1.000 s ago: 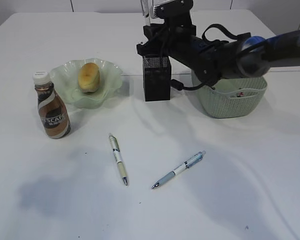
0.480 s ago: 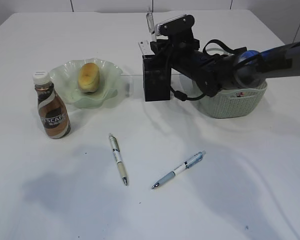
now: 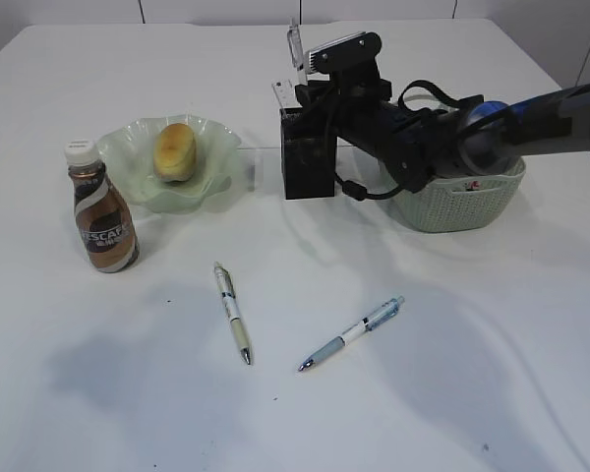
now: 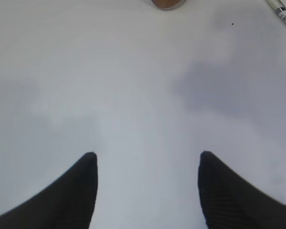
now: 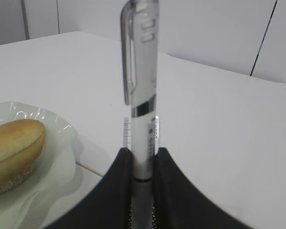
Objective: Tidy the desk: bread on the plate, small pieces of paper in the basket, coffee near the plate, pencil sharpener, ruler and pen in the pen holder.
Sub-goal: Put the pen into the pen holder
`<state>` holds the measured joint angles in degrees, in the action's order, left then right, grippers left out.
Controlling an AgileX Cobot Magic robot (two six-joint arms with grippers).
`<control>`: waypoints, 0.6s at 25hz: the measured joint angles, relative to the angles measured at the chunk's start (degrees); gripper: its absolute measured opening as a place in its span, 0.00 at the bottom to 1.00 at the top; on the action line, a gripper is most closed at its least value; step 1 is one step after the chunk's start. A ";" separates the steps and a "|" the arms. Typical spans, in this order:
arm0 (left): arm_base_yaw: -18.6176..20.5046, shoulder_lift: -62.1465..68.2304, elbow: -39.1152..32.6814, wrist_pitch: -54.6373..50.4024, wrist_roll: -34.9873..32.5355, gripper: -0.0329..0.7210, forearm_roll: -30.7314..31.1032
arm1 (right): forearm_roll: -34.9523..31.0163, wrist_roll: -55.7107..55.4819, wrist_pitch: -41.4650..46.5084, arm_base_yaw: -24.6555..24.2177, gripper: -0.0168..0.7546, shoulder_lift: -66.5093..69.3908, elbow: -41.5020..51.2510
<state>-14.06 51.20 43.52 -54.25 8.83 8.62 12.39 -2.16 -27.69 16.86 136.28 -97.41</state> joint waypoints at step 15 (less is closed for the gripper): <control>0.00 0.00 0.00 0.00 0.00 0.66 0.24 | 0.00 0.11 2.61 0.00 0.27 0.00 0.00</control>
<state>-14.06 51.20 43.52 -54.25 8.83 8.87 12.39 -2.05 -25.08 16.86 136.28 -97.41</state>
